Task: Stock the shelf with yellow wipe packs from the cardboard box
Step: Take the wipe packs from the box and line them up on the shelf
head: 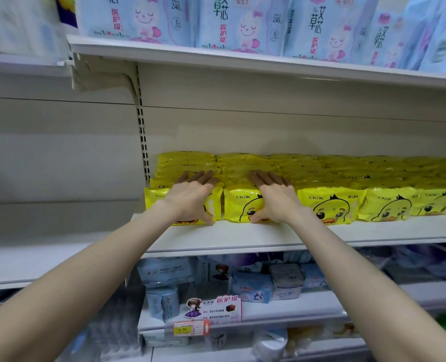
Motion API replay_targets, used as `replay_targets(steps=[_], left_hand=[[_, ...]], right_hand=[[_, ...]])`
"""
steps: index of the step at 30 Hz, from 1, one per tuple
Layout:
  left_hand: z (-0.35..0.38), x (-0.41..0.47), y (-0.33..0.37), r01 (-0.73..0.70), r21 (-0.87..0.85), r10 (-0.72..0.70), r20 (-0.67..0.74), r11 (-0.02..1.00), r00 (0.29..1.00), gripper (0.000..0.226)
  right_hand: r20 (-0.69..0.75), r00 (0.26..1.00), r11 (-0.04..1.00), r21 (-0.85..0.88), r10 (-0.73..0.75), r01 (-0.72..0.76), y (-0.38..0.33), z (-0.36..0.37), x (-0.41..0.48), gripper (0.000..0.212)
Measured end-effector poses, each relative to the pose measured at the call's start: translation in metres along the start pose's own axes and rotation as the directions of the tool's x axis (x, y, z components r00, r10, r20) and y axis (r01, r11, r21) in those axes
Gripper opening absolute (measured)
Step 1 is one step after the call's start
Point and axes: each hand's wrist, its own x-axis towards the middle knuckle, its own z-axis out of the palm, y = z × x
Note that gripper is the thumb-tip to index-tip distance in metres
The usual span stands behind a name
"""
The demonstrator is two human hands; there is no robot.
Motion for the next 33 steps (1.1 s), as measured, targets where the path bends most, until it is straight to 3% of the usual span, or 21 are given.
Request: replay_targets(steps=[8,17,27,30,33], left_hand=[[-0.016,0.010,0.020,-0.058,-0.060,0.054,-0.068,0.997,0.996,0.115],[-0.020,0.036,0.107,-0.132,-0.054,0.123,-0.141,0.990,0.982,0.107],[-0.012,0.067,0.180,0.098,-0.027,-0.100,-0.096,0.995,0.990,0.111],[-0.015,0.074,0.201,0.121,-0.056,-0.127,-0.111,0.991,0.986,0.113],[-0.014,0.086,0.212,0.100,0.034,-0.097,-0.090,0.994,0.991,0.114]], right_hand=[[-0.034,0.999,0.999,0.030,0.029,-0.028,0.017,-0.017,-0.015,0.124],[-0.052,0.994,0.996,-0.011,0.093,-0.094,0.107,-0.021,-0.064,0.118],[0.034,0.999,1.000,-0.013,-0.009,0.010,0.166,-0.007,-0.052,0.118],[0.011,0.999,0.999,0.022,-0.048,0.048,0.173,-0.001,-0.047,0.122],[-0.011,0.997,0.996,0.038,-0.075,0.075,0.179,0.004,-0.042,0.121]])
